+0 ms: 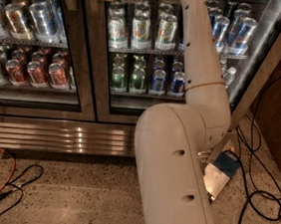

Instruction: Open right fridge door

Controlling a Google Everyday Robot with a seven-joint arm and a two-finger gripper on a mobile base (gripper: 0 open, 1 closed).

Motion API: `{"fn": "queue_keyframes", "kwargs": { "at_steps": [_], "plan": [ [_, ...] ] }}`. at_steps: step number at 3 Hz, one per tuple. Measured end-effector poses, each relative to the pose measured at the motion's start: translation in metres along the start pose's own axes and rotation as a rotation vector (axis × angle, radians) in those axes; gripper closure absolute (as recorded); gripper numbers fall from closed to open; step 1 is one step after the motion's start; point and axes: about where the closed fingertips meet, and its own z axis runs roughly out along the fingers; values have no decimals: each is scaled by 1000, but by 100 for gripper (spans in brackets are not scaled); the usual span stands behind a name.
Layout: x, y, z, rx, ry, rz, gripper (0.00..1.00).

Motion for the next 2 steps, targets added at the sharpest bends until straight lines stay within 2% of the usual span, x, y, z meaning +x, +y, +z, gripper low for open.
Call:
{"fn": "queue_keyframes", "kwargs": {
  "at_steps": [2],
  "plan": [
    [-2, 0, -1, 3, -3, -4, 100]
  ]
}}
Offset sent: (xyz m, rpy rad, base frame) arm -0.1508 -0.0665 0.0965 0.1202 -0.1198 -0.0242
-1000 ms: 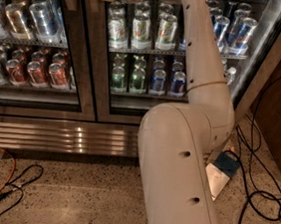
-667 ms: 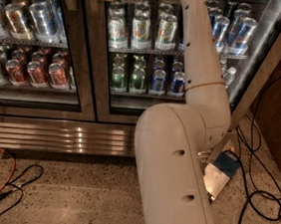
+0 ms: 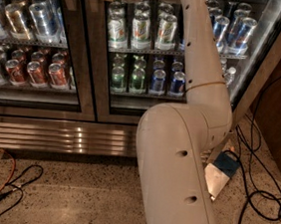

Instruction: Open right fridge door

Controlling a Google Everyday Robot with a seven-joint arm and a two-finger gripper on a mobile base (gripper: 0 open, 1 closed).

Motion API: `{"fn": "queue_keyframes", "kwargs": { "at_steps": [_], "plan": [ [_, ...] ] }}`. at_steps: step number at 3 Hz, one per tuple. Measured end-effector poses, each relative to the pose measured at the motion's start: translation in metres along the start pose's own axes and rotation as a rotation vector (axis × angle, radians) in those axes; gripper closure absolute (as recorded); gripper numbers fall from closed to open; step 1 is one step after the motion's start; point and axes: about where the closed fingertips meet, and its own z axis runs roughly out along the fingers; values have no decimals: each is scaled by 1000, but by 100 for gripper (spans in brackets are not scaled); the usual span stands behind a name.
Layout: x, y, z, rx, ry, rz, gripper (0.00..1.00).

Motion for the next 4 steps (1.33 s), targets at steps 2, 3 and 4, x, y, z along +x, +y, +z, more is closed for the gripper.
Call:
{"fn": "queue_keyframes", "kwargs": {
  "at_steps": [2, 3, 4],
  "plan": [
    [1, 0, 0, 0, 0, -1, 100],
    [2, 1, 1, 0, 1, -4, 100],
    [-1, 1, 0, -6, -8, -6, 100]
  ]
}}
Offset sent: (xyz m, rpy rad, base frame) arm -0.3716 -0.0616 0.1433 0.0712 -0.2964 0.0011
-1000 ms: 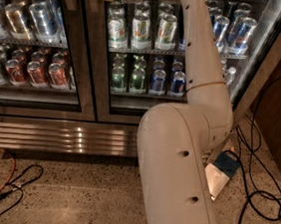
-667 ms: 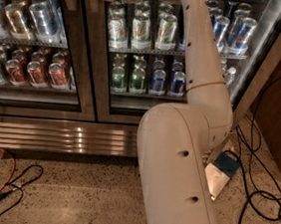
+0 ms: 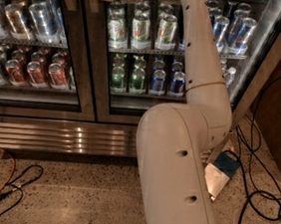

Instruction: Open right fridge door

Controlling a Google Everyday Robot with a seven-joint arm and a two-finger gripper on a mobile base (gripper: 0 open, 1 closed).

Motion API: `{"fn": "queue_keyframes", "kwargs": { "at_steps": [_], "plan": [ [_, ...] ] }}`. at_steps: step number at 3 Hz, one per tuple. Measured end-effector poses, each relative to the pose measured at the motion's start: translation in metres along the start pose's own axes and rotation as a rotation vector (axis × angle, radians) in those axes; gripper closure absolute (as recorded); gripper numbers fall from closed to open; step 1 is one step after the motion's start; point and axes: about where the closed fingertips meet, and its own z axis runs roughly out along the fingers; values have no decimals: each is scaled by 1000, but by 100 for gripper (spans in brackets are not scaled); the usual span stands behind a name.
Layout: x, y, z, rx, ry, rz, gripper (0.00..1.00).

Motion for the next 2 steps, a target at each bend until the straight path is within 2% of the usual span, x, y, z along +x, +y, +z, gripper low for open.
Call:
{"fn": "queue_keyframes", "kwargs": {
  "at_steps": [2],
  "plan": [
    [4, -1, -1, 6, -7, -1, 100]
  ]
}}
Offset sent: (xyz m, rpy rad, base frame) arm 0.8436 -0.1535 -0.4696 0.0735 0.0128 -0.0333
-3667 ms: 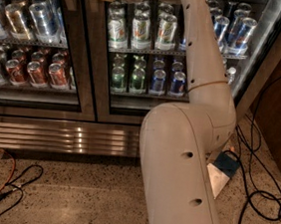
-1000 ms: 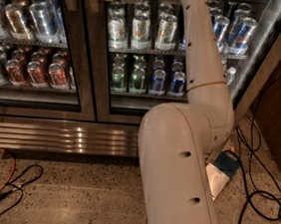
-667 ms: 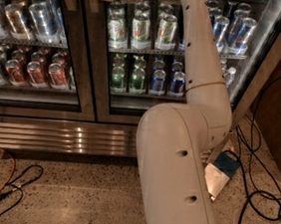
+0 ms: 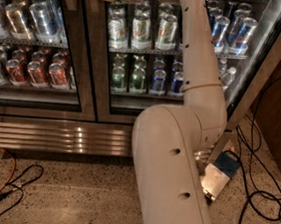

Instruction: Open right fridge door

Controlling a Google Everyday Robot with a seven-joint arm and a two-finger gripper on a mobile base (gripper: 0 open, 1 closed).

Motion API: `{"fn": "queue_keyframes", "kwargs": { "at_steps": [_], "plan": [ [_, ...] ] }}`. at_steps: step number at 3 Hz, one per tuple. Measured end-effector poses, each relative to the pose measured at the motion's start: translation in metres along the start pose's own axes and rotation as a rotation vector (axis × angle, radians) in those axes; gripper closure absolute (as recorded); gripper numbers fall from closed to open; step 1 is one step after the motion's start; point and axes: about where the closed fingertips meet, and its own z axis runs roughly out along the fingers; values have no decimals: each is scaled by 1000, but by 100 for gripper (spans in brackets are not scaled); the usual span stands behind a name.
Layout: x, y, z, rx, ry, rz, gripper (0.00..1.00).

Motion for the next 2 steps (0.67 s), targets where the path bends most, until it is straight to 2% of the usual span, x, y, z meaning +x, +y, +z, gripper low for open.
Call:
{"fn": "queue_keyframes", "kwargs": {
  "at_steps": [2],
  "plan": [
    [2, -2, -2, 20, -22, -4, 100]
  ]
}}
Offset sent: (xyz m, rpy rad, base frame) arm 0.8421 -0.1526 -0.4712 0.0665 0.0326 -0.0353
